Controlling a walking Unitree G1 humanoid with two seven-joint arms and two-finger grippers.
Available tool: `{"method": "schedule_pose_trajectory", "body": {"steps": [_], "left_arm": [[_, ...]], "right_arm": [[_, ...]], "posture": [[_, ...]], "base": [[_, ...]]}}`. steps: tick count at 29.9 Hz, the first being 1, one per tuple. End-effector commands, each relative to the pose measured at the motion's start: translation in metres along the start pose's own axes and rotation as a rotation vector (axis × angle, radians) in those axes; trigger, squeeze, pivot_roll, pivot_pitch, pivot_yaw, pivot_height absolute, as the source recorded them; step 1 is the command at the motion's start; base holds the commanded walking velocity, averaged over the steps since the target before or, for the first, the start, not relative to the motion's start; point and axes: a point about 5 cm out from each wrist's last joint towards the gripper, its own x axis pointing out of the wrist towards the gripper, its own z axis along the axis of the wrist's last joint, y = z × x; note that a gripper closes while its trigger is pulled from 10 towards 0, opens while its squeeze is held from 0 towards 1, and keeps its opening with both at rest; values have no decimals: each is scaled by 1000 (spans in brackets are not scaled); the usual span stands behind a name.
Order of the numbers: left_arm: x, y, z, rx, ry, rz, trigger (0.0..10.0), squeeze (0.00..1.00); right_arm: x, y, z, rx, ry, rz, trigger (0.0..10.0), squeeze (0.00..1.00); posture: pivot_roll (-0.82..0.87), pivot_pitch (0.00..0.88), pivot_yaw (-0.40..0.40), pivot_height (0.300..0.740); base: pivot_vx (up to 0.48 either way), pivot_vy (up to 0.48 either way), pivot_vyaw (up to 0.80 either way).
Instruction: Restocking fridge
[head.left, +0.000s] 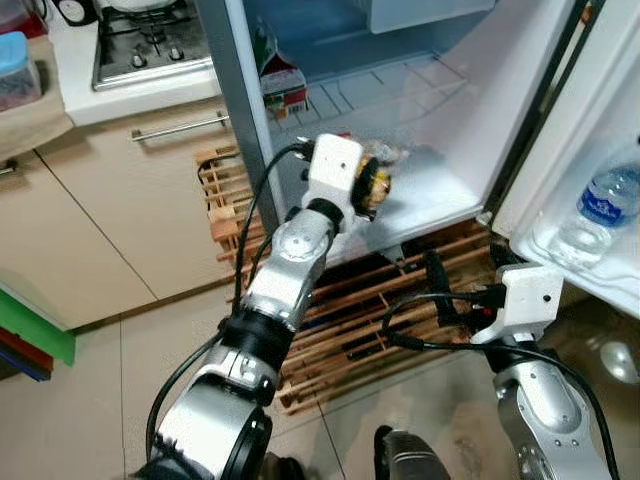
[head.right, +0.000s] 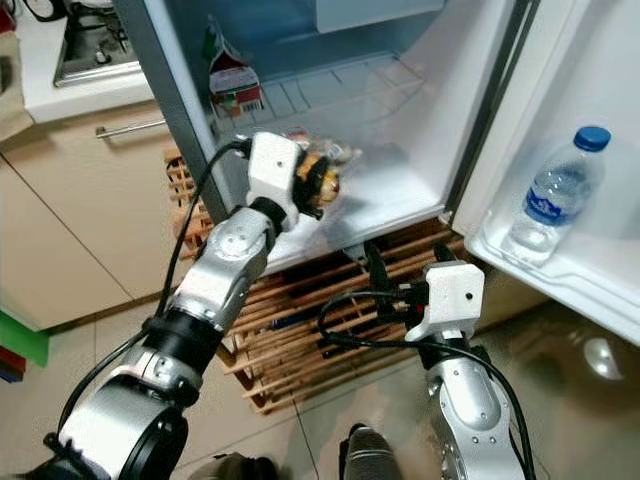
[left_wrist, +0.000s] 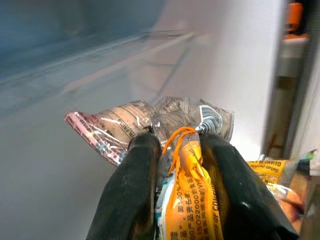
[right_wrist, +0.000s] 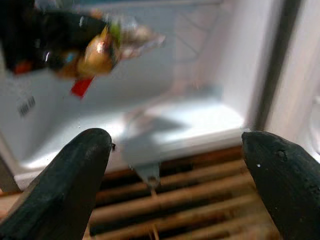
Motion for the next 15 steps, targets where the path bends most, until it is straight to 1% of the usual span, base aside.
{"method": "schedule_pose_trajectory", "body": {"steps": [1, 2, 4, 5, 7, 8, 9, 10, 11, 13, 15], "left_arm": [[7, -3, 11, 68, -48, -39, 10000, 0], [8, -5, 11, 84, -48, -51, 10000, 0], [13, -12, 11, 126, -33, -93, 10000, 0], [13, -12, 11, 126, -33, -93, 10000, 0], [16, -21, 12, 156, -31, -131, 10000, 0], [18, -25, 13, 178, -38, -145, 10000, 0], [19, -27, 14, 191, -43, -153, 10000, 0], [20, -31, 16, 235, -59, -166, 10000, 0], [20, -31, 16, 235, -59, -166, 10000, 0], [23, -36, 21, 347, -91, -189, 10000, 0], [24, -36, 23, 425, -102, -204, 10000, 0]], "right_arm": [[-4, 4, 3, 9, 1, 16, 10000, 0], [-7, 5, 3, 9, 5, 16, 10000, 0], [-16, 7, 3, 14, 20, 10, 10000, 0], [-16, 7, 3, 14, 20, 10, 10000, 0], [-25, 11, 3, 21, 39, 5, 10000, 0], [-29, 12, 3, 24, 49, 4, 10000, 0], [-32, 14, 4, 26, 54, 4, 10000, 0], [-37, 15, 4, 28, 65, 4, 10000, 0], [-37, 15, 4, 28, 65, 4, 10000, 0], [-47, 19, 5, 33, 85, 1, 10000, 0], [-53, 22, 6, 38, 96, -3, 10000, 0]], "posture": [[-306, 215, 91, 740], [-309, 222, 92, 740], [-331, 267, 100, 740], [-331, 267, 100, 740], [-343, 287, 102, 740], [-354, 306, 104, 740], [-354, 306, 104, 740], [-369, 328, 106, 740], [-369, 328, 106, 740], [-390, 359, 111, 740], [-403, 375, 115, 740]], "base": [[0, 0, 0], [0, 0, 0], [0, 0, 0], [0, 0, 0], [0, 0, 0], [0, 0, 0], [0, 0, 0], [0, 0, 0], [0, 0, 0], [0, 0, 0], [0, 0, 0]]}}
